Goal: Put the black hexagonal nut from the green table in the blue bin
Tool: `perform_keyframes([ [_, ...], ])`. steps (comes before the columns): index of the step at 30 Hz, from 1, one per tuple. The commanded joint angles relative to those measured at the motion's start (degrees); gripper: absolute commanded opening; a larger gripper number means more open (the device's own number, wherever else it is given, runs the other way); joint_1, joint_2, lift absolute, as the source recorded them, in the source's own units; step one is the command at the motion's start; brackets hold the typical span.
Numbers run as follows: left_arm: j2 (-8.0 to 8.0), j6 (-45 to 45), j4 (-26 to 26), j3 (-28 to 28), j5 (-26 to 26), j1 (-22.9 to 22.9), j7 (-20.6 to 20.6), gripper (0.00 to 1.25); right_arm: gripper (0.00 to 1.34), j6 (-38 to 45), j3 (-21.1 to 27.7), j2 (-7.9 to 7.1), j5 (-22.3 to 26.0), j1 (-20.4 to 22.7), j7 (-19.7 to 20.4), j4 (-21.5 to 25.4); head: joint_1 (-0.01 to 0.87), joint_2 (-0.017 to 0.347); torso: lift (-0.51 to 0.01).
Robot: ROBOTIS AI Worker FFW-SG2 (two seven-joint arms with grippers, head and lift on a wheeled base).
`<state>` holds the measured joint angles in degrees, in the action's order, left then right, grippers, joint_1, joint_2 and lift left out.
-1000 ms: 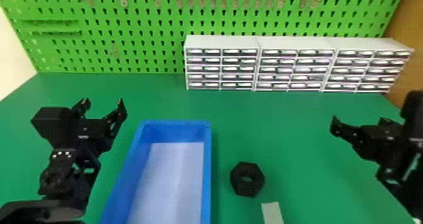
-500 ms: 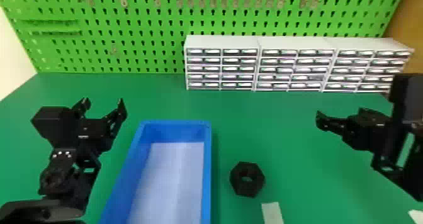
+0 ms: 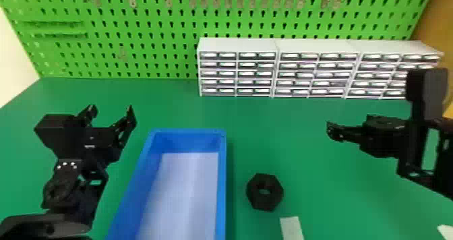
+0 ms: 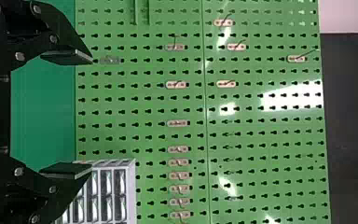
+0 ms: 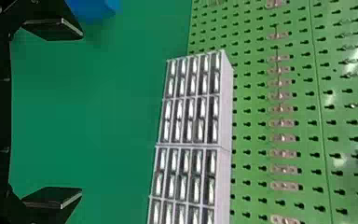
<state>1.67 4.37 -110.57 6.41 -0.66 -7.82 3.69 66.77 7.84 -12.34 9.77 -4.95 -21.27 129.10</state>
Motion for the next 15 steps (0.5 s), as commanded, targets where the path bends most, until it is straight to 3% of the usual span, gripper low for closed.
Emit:
perform_keyframes([
  [1, 0.00, 0.0, 0.0, 0.0, 0.1, 0.0, 0.0, 0.81, 1.22, 2.9, -1.3, -1.63, 0.0, -1.5, -1.8, 0.0, 0.657, 0.057, -0.095],
  [15, 0.00, 0.0, 0.0, 0.4, 0.4, -0.3, 0.0, 0.81, 1.22, 10.3, -2.7, -3.48, -1.7, -2.7, -9.0, 0.0, 0.657, 0.057, -0.095],
])
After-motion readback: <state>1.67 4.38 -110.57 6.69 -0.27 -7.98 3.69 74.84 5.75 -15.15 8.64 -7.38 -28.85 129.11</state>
